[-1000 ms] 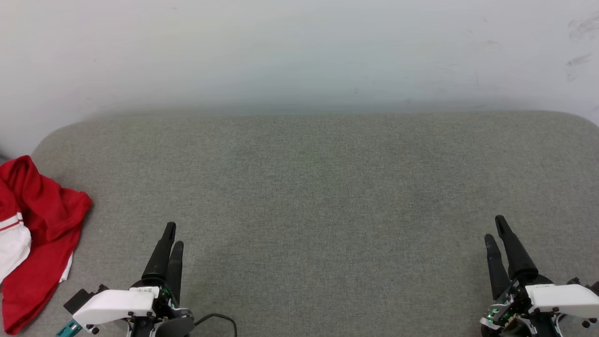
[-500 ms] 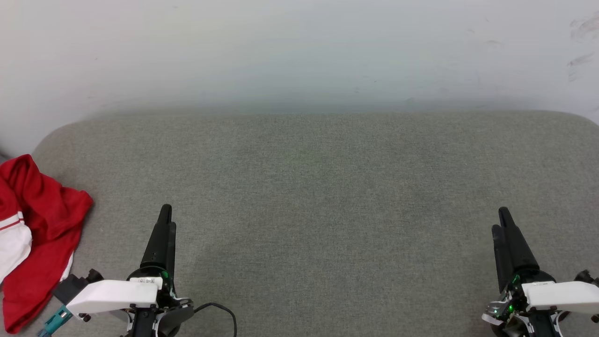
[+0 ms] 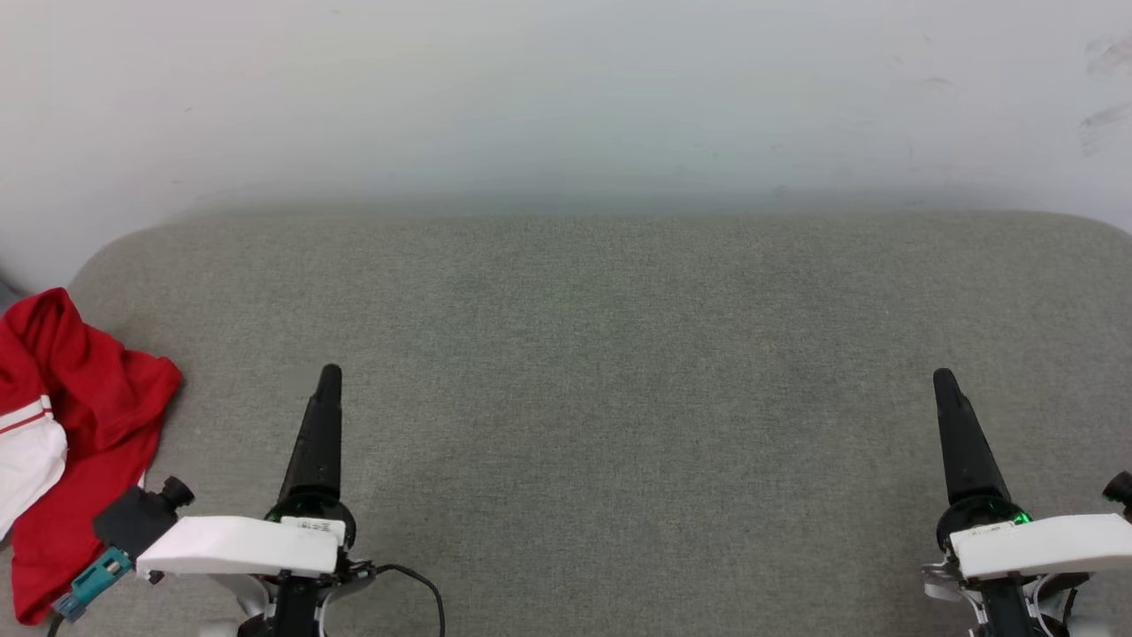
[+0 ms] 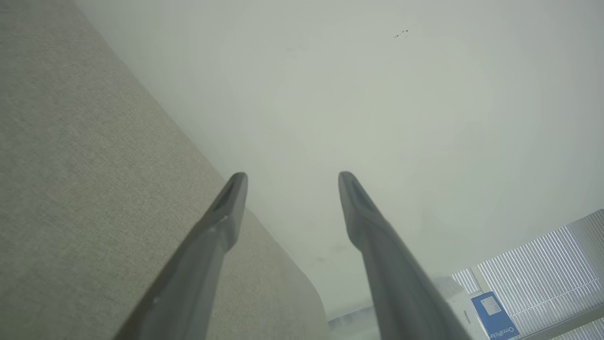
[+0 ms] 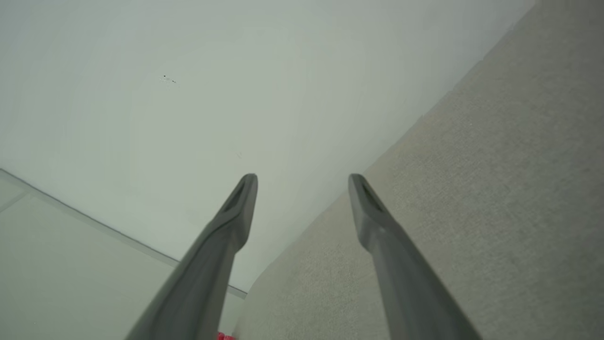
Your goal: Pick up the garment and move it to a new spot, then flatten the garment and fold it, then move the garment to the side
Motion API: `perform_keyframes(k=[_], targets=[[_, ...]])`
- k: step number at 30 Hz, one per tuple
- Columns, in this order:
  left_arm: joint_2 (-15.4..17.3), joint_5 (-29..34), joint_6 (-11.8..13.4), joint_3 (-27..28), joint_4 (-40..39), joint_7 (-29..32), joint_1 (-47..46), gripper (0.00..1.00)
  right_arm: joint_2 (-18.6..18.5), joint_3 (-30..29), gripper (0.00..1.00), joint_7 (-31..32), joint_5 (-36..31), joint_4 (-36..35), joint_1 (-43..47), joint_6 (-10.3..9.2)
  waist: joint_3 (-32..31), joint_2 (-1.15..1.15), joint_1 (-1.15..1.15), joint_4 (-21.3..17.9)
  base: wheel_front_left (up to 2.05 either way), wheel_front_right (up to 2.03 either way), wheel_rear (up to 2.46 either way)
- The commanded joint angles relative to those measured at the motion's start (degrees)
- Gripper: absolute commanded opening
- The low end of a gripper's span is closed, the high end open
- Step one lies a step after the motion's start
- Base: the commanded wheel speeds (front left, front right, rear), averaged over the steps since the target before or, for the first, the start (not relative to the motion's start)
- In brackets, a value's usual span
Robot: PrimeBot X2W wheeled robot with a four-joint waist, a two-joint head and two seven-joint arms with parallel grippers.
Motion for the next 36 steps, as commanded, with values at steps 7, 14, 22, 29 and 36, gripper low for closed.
perform_keyframes(k=[7,14,22,29,36], targets=[[0.46,10.28,-0.01,-2.02,-1.67,-1.72,0.2,1.0,-0.17,0.43,1.0,-1.47,-12.3,-2.41,0.24,0.0,-0.12,0.0,0.0,0.21,0.0,0.0,0.0],[1.85,21.36,-0.01,-3.37,-1.13,-3.0,0.83,1.0,-0.27,1.2,1.0,-1.23,-20.77,-3.85,0.96,0.0,-0.27,0.0,0.0,0.41,0.0,0.0,0.0],[2.8,32.97,0.81,-3.69,-1.64,-4.34,1.06,1.0,-0.38,0.6,1.0,0.55,-29.13,-5.4,1.37,0.0,-0.22,0.0,0.0,0.58,0.0,0.0,0.0],[4.23,40.45,2.55,-5.68,-1.86,-5.48,1.35,1.0,-0.28,-0.12,1.0,2.17,-36.82,-6.25,1.69,0.0,-0.24,0.0,0.0,0.76,0.0,0.0,0.0],[5.59,45.02,4.2,-7.56,-1.57,-6.53,1.55,1.0,-0.17,-0.86,1.0,3.06,-42.19,-6.65,2.27,0.0,-0.21,0.0,0.0,0.96,0.0,0.0,0.0]])
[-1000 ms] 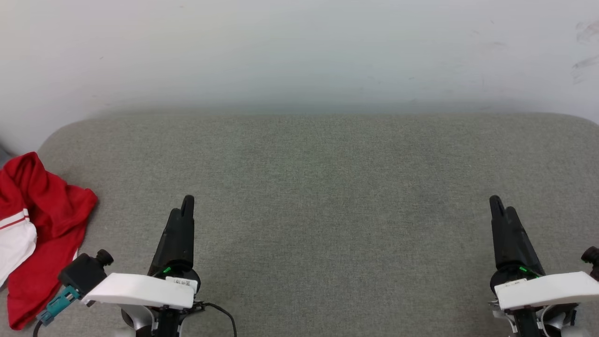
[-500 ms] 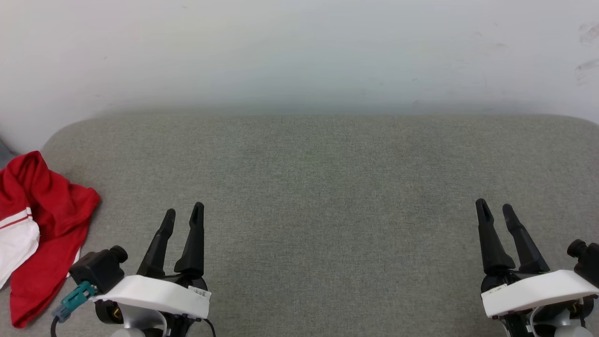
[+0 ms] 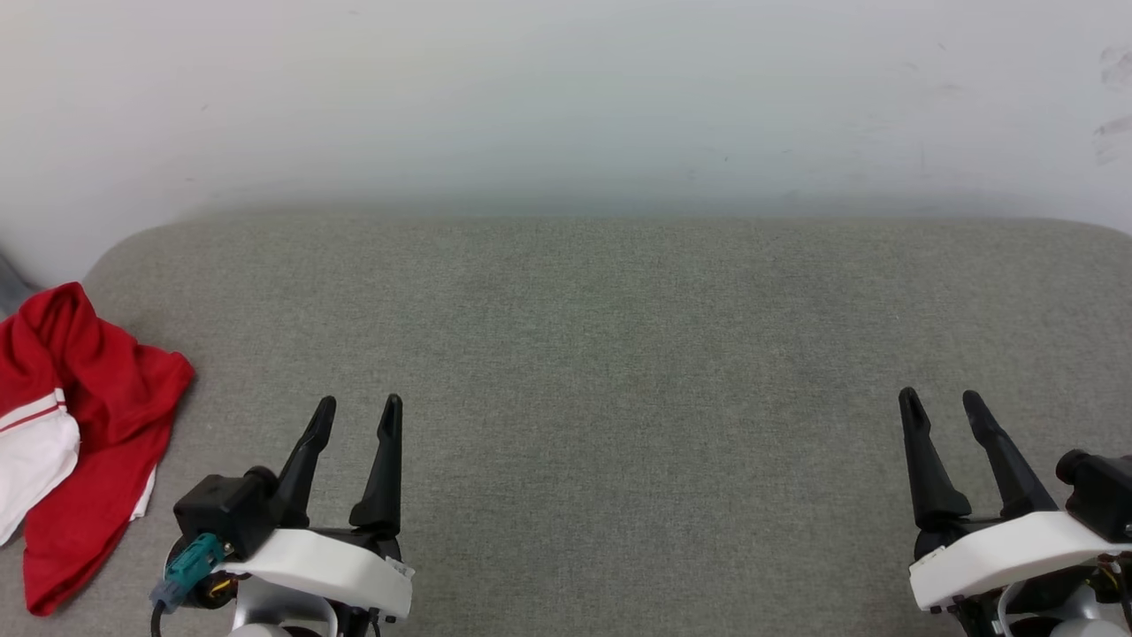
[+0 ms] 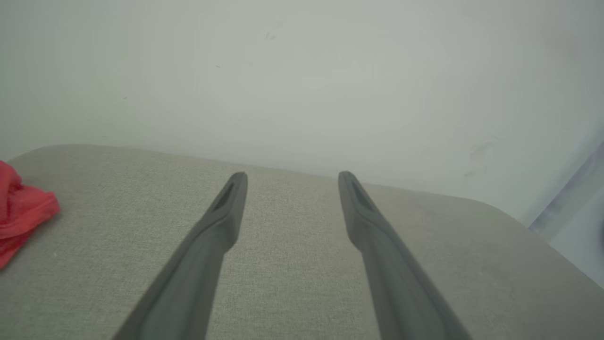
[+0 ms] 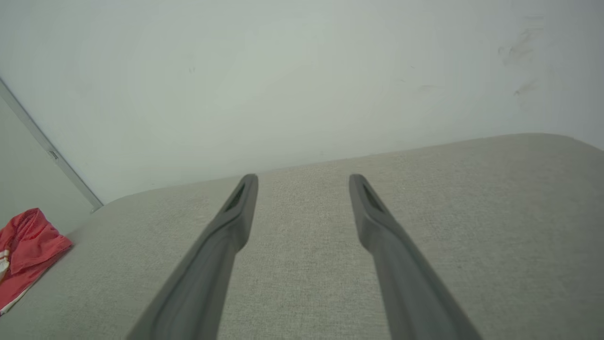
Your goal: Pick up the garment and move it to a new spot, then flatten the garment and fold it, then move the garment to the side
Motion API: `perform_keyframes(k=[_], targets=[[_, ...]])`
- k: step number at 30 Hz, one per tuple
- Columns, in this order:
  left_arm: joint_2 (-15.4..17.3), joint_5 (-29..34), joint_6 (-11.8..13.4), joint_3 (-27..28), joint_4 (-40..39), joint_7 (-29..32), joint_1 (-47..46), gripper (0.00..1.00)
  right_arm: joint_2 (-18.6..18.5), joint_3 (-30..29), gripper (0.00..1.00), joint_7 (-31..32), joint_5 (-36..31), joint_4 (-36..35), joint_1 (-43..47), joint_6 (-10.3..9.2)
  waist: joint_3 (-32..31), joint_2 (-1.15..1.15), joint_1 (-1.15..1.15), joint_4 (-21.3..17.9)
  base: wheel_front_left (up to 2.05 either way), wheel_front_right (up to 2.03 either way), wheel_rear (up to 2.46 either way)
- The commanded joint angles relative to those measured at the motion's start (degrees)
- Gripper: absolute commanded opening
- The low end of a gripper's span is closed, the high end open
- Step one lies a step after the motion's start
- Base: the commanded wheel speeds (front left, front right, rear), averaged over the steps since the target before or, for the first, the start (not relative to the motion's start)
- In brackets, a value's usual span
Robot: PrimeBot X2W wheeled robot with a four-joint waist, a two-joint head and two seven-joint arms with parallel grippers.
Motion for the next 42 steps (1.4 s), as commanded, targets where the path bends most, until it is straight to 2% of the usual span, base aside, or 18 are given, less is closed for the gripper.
perform_keyframes(k=[1,14,34,42], targets=[[0.28,1.21,0.39,-0.26,-0.3,-0.62,0.11,1.0,-0.08,-0.18,1.0,0.12,-1.62,-1.04,0.23,0.0,0.02,0.0,0.0,0.05,0.0,0.0,0.0],[-0.64,4.49,0.56,0.09,1.78,-2.38,0.93,1.0,-0.02,-1.95,1.0,-0.09,-7.13,-3.27,1.25,0.0,-0.09,0.0,0.0,0.35,0.0,0.0,0.0],[-1.81,13.27,-0.03,0.66,2.71,-4.64,1.3,1.0,-0.01,-3.19,1.0,-0.91,-13.64,-5.09,2.55,-0.01,0.02,0.0,0.0,0.61,0.0,0.0,0.0],[-2.41,15.75,-0.44,1.35,3.07,-5.52,0.81,1.0,-0.01,-3.2,1.0,-1.71,-15.49,-5.1,2.9,-0.01,0.1,0.0,0.0,2.05,0.0,0.0,0.0]])
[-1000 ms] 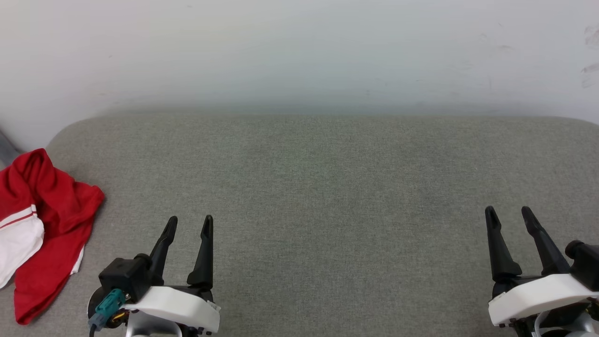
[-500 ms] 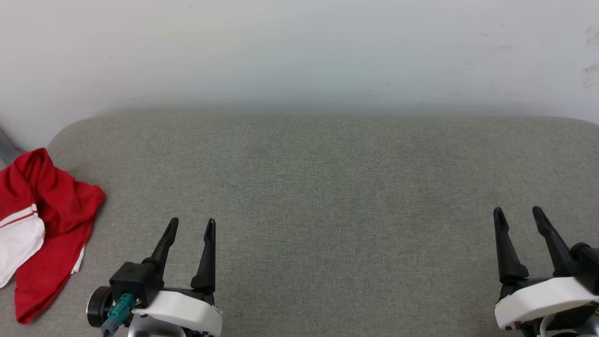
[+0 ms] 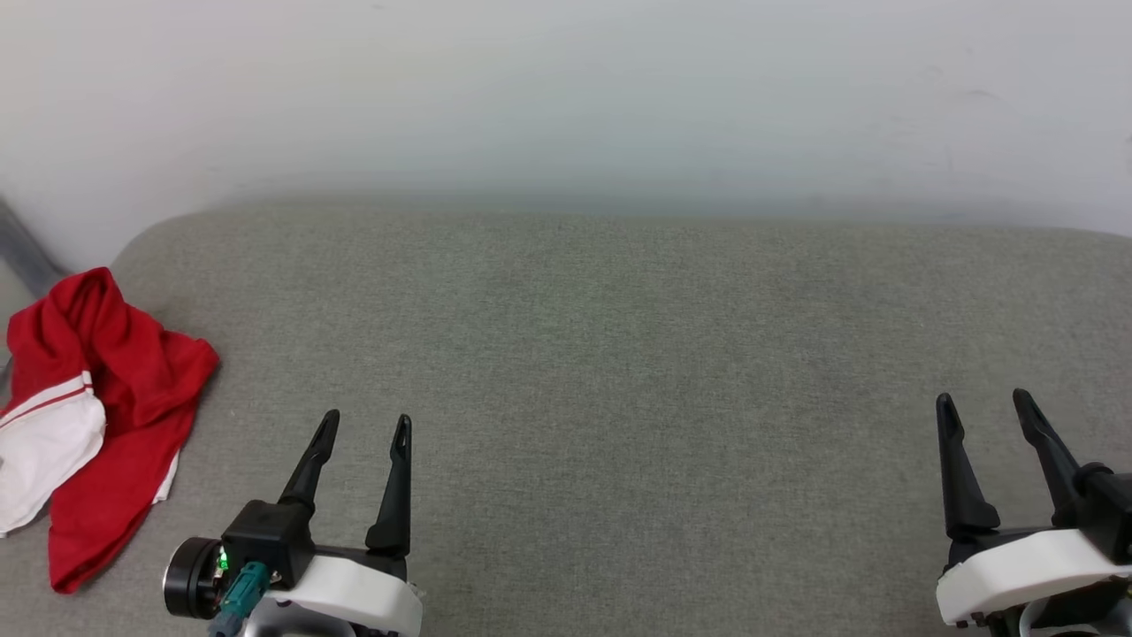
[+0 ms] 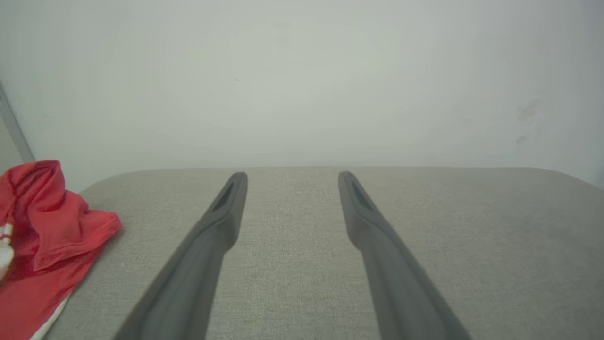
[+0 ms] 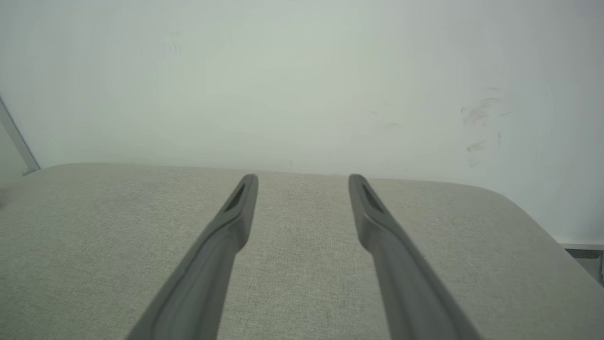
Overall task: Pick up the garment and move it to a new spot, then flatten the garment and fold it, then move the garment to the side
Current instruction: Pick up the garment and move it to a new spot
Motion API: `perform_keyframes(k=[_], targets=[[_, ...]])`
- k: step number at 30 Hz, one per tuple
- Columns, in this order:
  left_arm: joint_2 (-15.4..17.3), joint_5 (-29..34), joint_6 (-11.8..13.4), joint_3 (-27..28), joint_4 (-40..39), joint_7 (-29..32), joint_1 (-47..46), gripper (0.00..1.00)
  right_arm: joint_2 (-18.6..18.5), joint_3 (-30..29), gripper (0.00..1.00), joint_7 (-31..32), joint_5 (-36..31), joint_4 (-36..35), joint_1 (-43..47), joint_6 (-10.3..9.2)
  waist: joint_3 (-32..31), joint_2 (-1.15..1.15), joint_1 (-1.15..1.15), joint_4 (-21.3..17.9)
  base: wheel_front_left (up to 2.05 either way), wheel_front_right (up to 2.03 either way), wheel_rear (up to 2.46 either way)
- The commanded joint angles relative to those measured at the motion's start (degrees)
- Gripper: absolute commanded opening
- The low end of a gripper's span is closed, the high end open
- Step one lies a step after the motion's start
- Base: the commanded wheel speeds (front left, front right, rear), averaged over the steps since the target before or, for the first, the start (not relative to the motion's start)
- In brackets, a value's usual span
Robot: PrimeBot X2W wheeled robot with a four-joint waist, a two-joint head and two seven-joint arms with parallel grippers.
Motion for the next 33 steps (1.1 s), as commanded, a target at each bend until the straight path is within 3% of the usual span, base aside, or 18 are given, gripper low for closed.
perform_keyframes(k=[1,9,11,24,33], targets=[[-0.01,1.11,-0.19,0.14,-0.1,-0.43,-0.41,1.0,-0.03,-0.04,1.0,-0.22,-0.93,-0.5,0.48,-0.02,0.0,0.0,0.0,0.55,0.0,0.0,0.0],[-0.77,2.78,-0.66,1.5,0.17,-1.25,-0.89,1.0,-0.03,0.83,1.0,-0.69,-3.46,-1.45,1.06,-0.02,0.0,0.0,0.0,5.95,0.0,0.0,0.0],[-1.05,2.63,-0.86,2.22,0.55,-1.25,-1.13,1.0,-0.03,1.53,1.0,-0.78,-2.73,-1.46,0.89,-0.02,0.07,0.0,0.0,9.62,0.0,0.0,0.0],[-1.62,3.19,-0.87,4.44,0.68,-1.21,-1.39,1.0,-0.03,4.02,1.0,-0.84,-2.25,-0.04,-1.07,-0.03,0.42,0.0,0.0,21.74,0.0,0.0,0.0],[-2.02,2.36,-1.07,5.99,0.52,-1.21,-1.17,1.0,-0.03,5.21,1.0,-0.92,-2.01,0.91,-2.8,-0.02,1.01,0.0,0.0,26.44,0.0,0.0,0.0]])
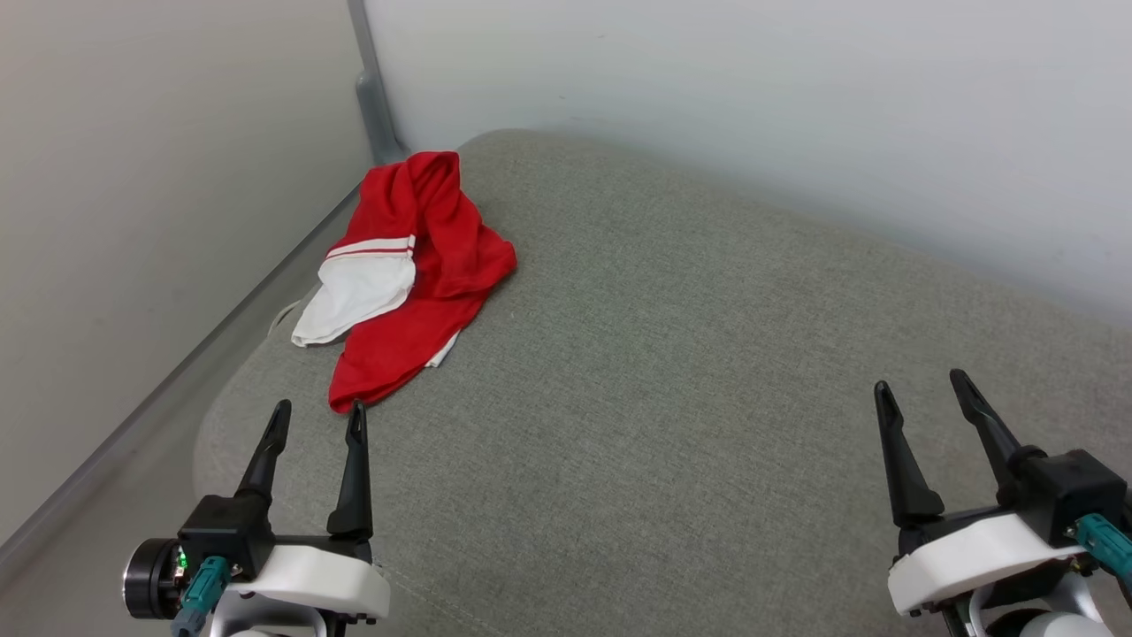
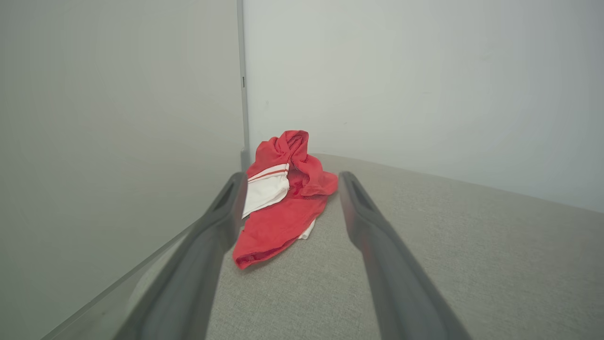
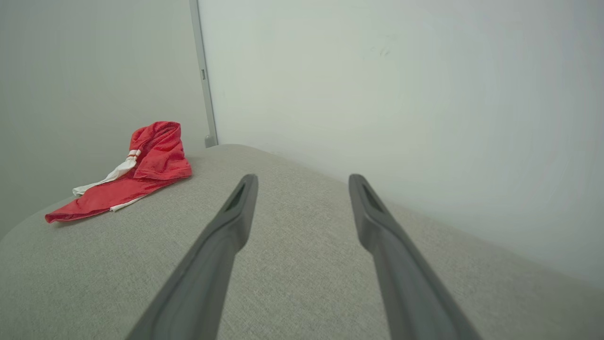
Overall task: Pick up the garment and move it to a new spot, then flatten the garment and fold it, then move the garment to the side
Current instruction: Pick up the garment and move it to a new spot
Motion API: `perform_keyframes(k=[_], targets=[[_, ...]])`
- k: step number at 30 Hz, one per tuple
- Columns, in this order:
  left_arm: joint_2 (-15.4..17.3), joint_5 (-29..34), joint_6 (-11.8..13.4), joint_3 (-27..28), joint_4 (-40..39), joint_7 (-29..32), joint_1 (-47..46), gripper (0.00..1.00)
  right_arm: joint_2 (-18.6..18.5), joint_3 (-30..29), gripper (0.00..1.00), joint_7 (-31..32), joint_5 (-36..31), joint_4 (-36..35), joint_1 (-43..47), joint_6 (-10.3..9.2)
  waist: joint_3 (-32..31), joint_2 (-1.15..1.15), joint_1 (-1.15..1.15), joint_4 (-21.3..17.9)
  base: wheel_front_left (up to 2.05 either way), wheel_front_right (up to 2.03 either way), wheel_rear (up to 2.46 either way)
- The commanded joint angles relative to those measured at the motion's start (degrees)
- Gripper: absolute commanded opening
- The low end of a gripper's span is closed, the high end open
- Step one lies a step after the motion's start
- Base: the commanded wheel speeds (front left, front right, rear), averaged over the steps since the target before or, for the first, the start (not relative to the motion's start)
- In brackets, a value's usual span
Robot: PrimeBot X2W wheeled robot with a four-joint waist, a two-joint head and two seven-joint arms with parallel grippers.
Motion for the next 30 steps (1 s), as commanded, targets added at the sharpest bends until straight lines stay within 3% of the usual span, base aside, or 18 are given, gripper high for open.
perform_keyframes(k=[1,15,25,30], targets=[[-0.17,-0.26,-0.27,0.57,-0.48,-0.14,-0.1,1.0,-0.02,0.44,1.0,-0.16,-0.19,0.28,-1.42,-0.03,0.58,0.0,0.0,0.7,0.0,0.0,0.0],[-0.66,-1.46,-0.52,2.01,0.2,-0.14,-3.43,1.0,-0.02,0.08,1.0,0.21,-1.39,0.29,-3.32,-0.03,3.34,0.0,0.0,0.57,0.0,0.0,0.0],[1.05,-3.03,-1.51,5.09,4.0,-0.14,-16.75,1.0,-0.03,0.59,1.0,3.74,-5.42,-4.85,-6.49,-0.03,12.12,0.0,0.0,-4.5,0.0,0.0,0.0],[4.16,-6.12,-2.27,7.01,9.95,-0.14,-26.27,1.0,-0.04,0.62,1.0,5.09,-7.14,-7.72,-9.3,-0.03,18.09,0.0,0.0,-7.74,0.0,0.0,0.0]])
